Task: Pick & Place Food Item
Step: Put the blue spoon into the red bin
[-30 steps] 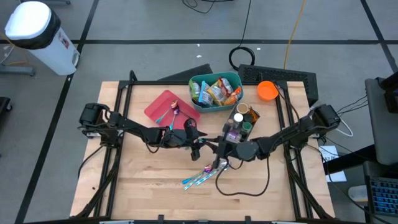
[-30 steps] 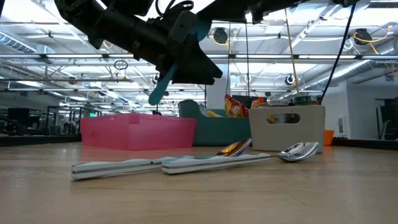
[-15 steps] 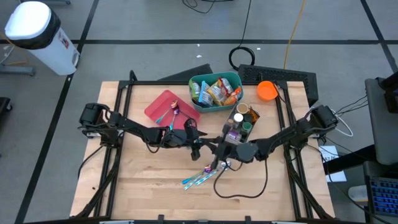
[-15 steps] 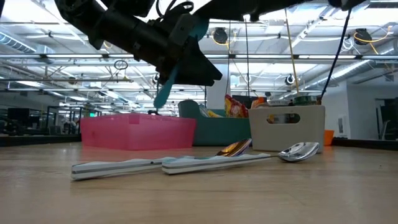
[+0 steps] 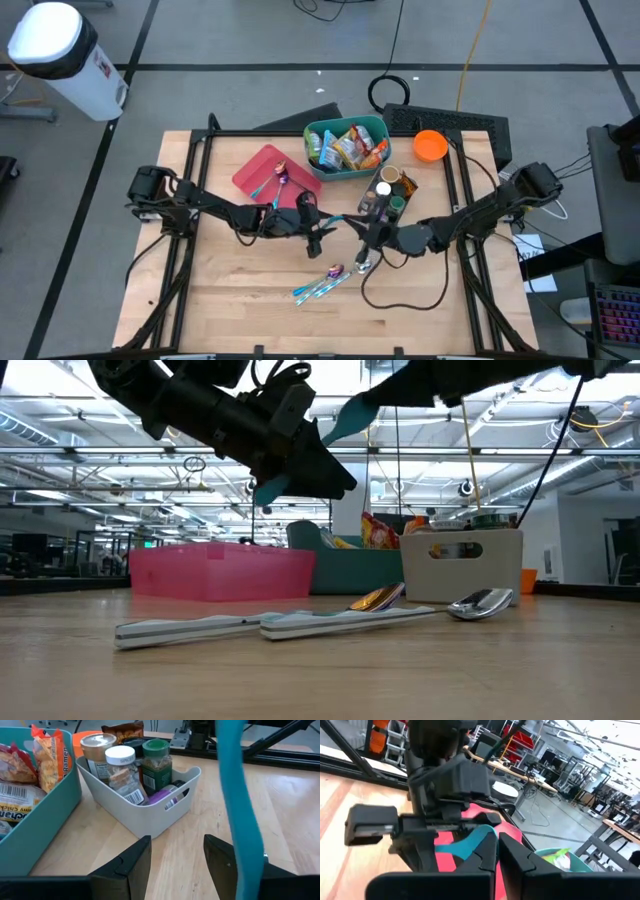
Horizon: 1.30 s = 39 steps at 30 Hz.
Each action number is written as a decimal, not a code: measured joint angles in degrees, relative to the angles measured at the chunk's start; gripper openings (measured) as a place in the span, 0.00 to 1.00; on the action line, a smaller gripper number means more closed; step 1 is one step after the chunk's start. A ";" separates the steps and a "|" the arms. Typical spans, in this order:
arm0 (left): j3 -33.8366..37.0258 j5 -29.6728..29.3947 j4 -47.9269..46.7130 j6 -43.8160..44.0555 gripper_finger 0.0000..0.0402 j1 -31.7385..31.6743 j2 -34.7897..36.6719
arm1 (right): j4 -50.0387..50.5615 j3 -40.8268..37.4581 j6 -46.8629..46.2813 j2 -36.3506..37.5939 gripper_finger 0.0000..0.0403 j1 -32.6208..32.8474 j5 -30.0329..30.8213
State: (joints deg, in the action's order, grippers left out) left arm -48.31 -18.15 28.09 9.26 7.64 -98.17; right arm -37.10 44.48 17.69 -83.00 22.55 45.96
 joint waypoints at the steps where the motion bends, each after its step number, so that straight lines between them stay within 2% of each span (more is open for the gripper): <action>1: 0.00 0.00 -0.04 0.00 0.46 0.00 0.00 | 0.04 -0.71 -0.19 0.69 0.00 0.00 -0.03; 11: 0.04 0.27 0.43 0.24 0.46 0.04 0.00 | 0.40 -5.91 0.97 5.97 0.00 -0.06 -1.55; 17: 0.09 6.10 2.24 1.62 0.46 0.02 0.00 | 0.60 -6.72 1.42 5.94 0.00 -0.37 -3.03; 21: 0.09 6.45 3.30 1.75 0.45 0.31 0.00 | 0.61 -6.83 1.07 5.92 0.00 -0.68 -3.03; 25: 0.09 6.62 3.15 1.75 0.35 0.31 0.00 | 0.65 -6.83 1.03 5.92 0.00 -0.74 -4.15; 31: 0.09 9.71 3.01 2.74 0.06 0.15 0.02 | 1.00 -6.83 0.07 5.92 0.00 -1.21 -5.60; 34: 0.09 10.43 2.19 0.58 0.05 0.04 0.56 | 1.38 -6.83 -0.10 5.92 0.00 -1.19 -5.53; 37: 0.13 10.09 -1.19 -1.48 0.06 -0.39 3.30 | 0.92 -6.74 -0.87 6.16 0.01 -1.15 -5.19; 39: 1.37 9.52 -1.11 -1.86 0.04 -1.03 5.56 | 1.24 -6.74 -1.57 6.85 0.03 -0.56 -3.63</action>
State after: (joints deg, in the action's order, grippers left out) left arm -46.95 -8.63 26.99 7.39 6.61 -92.61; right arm -35.86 37.74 16.12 -76.15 21.99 42.33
